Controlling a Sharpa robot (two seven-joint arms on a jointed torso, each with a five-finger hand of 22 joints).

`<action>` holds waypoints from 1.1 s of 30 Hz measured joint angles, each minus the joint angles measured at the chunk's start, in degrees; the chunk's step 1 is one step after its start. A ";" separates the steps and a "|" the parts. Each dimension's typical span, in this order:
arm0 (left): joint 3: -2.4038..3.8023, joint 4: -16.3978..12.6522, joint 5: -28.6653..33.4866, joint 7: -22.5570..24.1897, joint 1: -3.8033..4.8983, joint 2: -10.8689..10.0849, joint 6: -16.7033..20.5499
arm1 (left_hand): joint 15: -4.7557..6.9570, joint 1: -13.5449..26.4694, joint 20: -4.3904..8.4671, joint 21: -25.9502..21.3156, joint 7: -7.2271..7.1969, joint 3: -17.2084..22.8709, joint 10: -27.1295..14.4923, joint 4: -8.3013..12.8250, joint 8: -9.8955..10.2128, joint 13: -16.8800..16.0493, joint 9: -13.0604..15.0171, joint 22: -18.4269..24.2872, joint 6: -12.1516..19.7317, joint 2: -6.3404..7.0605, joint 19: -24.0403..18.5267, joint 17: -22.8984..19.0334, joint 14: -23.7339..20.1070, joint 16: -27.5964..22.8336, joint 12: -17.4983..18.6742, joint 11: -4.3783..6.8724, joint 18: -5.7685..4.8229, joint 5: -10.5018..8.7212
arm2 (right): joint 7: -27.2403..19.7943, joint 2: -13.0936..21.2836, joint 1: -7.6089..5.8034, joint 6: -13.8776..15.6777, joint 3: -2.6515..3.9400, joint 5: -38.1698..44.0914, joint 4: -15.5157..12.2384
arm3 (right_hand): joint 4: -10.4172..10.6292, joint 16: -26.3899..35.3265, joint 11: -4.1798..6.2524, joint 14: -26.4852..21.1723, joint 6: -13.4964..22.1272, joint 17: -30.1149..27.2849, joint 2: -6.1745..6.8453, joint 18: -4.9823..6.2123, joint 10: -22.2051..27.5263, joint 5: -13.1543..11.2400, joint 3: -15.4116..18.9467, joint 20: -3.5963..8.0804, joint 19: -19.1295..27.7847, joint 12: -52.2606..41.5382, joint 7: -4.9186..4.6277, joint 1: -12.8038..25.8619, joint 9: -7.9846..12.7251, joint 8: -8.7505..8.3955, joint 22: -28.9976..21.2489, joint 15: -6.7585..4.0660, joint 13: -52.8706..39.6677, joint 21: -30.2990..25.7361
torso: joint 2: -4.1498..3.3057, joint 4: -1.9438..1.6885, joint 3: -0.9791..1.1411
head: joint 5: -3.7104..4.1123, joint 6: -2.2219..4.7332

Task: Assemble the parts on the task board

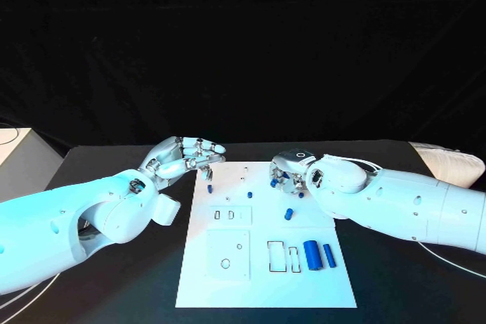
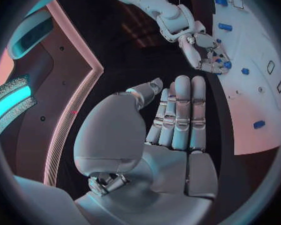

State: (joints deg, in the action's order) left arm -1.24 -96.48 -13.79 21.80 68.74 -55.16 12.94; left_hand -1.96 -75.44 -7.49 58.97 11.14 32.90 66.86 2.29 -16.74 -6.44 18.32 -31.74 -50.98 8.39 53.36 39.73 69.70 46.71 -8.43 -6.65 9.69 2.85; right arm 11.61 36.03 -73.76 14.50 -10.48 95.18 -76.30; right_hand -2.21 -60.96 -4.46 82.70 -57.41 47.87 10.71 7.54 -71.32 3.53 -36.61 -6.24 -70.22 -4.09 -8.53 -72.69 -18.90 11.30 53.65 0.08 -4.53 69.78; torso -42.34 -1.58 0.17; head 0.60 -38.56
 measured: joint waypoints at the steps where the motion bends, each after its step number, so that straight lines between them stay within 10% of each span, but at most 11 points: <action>1: 0.00 0.00 0.00 0.00 0.00 0.00 0.00 | 0.00 0.00 0.00 0.00 0.00 0.00 0.00 0.00 0.00 0.00 0.00 0.00 0.00 0.00 0.00 0.00 0.00 0.00 0.00 0.00 0.00 0.00 | 0.04 -0.06 0.00 -0.01 0.01 0.00 0.06 | 0.00 0.00 0.00 0.00 0.03 -0.05 0.00 0.00 0.00 0.00 0.00 0.00 0.00 0.12 -0.03 0.00 -0.01 0.00 -0.03 0.00 0.00 0.00 | -0.01 -0.01 0.00 | -0.02 0.00; 15: 0.00 0.16 0.11 -0.03 0.00 0.14 0.04 | 0.00 0.00 0.00 0.00 0.00 0.16 0.00 -0.16 0.00 -0.07 0.05 0.00 0.00 0.00 0.00 0.06 0.00 -0.20 0.00 0.00 0.00 0.00 | 0.40 -0.50 0.19 -0.03 0.05 0.01 0.44 | 1.16 0.41 -0.73 -0.53 1.08 -1.20 0.46 -0.01 0.75 0.00 -0.35 0.02 0.67 0.34 -0.65 0.46 -0.30 -0.25 -1.04 0.12 0.23 -0.56 | -0.04 0.08 -0.04 | -0.18 -0.08; 33: 0.00 0.69 0.18 -0.25 0.00 0.29 0.05 | -0.20 0.22 0.00 0.00 0.15 0.31 -0.21 -0.32 0.00 -0.06 0.10 0.06 0.15 -0.22 -0.01 0.05 -0.20 -0.43 0.00 -0.22 0.00 0.00 | 1.09 0.55 0.33 2.24 -0.02 -0.03 -2.07 | 2.07 -0.22 1.13 -0.41 -1.58 -0.65 -2.24 0.00 -2.35 -0.07 -1.24 0.56 0.11 -0.49 1.20 0.54 -1.28 2.22 1.03 -0.62 -0.73 -0.21 | -0.02 0.08 -0.02 | -0.01 0.02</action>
State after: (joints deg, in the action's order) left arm -1.24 -95.79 -13.61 21.55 68.74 -54.87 12.98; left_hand -2.17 -75.21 -7.48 58.97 11.29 33.21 66.64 1.98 -16.74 -6.50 18.42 -31.68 -50.83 8.17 53.35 39.79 69.50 46.28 -8.43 -6.87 9.69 2.85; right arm 12.70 36.59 -73.43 16.74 -10.49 95.15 -78.37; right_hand -0.14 -61.19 -3.33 82.29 -58.99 47.23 8.47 7.53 -73.67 3.46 -37.84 -5.69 -70.11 -4.58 -7.33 -72.15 -20.18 13.52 54.68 -0.54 -5.26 69.57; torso -42.35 -1.51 0.15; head 0.60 -38.54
